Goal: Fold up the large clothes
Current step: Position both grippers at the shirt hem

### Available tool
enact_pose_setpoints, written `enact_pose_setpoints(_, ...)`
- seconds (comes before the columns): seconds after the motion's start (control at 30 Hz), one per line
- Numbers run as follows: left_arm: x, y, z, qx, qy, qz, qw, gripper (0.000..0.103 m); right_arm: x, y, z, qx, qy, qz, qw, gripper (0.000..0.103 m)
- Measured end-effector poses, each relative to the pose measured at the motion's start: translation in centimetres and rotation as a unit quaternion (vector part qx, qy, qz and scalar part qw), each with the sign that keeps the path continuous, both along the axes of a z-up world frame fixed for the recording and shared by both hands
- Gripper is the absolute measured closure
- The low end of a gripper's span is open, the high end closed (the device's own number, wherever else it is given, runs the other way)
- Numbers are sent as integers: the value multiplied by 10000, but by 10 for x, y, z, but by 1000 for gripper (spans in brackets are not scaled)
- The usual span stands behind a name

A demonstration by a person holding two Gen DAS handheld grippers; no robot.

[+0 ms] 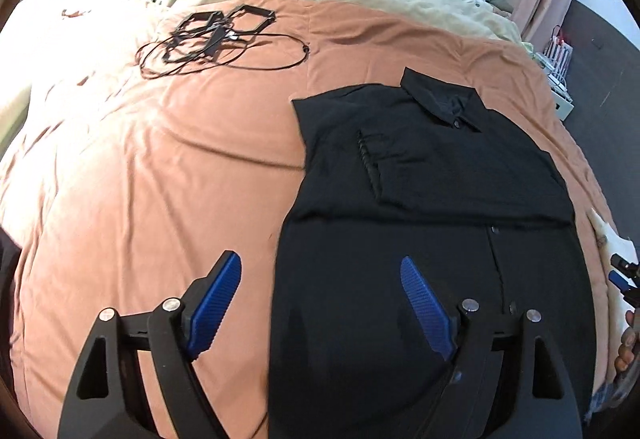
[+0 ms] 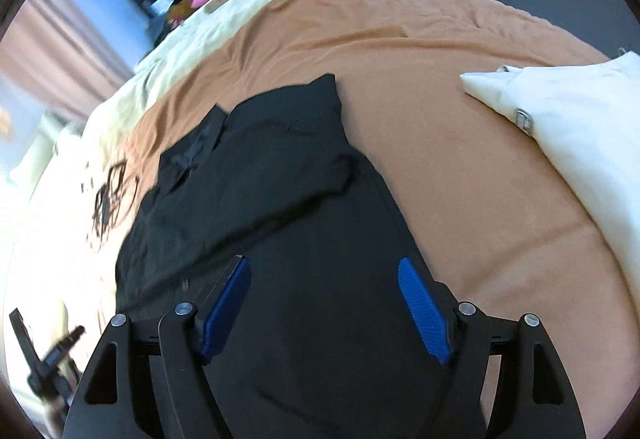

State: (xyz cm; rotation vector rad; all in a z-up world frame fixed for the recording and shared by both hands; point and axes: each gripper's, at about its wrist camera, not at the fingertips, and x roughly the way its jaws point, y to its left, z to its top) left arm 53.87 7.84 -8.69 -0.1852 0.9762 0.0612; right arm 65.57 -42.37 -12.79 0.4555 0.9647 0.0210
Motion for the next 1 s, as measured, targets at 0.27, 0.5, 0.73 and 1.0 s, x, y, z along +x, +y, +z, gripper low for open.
enact_pose_setpoints(0.27,-66,15,2,-231,-14,60,9997,20,-68,-20,3,-128,25,232,9996,26)
enact_pose_setpoints(0.5,-118,20,-3,-417,-99,26,9991,20,-121,-40,-3,-88,34,345,9994,26)
enact_pose_setpoints(0.73,-165,20,-22,-582,-36,-65,9983,20,-169,-52,-16,72,-16,508,9987,26)
enact_pose_setpoints(1.0,-209,22,-55,-1179,121,-110,9929,34,-203,-58,-49,475,135,571,9971,34)
